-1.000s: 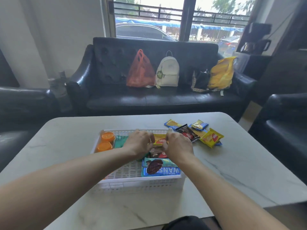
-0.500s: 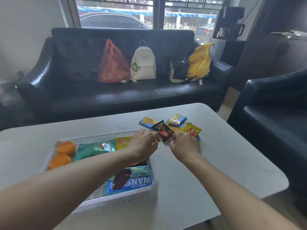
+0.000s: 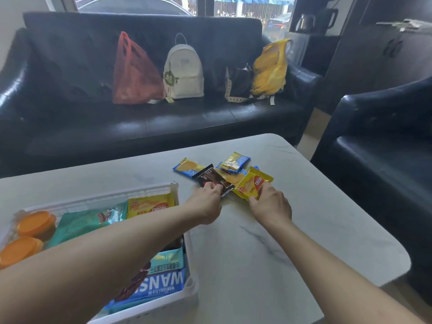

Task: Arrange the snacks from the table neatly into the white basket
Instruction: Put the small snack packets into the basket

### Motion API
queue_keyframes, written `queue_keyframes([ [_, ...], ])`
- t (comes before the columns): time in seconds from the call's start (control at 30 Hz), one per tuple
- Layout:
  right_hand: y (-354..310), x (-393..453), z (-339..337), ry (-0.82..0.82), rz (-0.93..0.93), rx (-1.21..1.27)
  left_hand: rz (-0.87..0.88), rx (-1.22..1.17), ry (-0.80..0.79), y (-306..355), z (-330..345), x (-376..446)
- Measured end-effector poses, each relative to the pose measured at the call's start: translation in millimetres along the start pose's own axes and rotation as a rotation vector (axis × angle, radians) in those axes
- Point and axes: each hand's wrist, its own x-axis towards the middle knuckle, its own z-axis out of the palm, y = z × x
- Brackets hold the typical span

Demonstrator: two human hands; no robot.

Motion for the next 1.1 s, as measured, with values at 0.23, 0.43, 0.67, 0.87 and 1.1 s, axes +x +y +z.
queue_keyframes([
  [0.23,10.7,16.2,19.7,-0.014,0.141,0.188,-0.068,0.019,-0.147,-3.5,19.8,21.0],
  [0.43,5.2,26.2,29.6,0.044,0.205,0.279,-0.035,0.139,-0.122,-1.8,24.2,11.6],
  [0.67,6.5,36.5,40.1,0.038,0.291,0.463,0.047,0.206,-0.003,6.3,23.3,-8.4],
  [0.87,20.4,32.4,38.8,0.034,0.160,0.591,0.100,0.185,0.035,10.2,23.1,-21.5],
  [1.1,35.2,23.6,31.4,-0.009,0.085,0.578,0.237,0.282,0.023,5.5,15.7,-19.4],
])
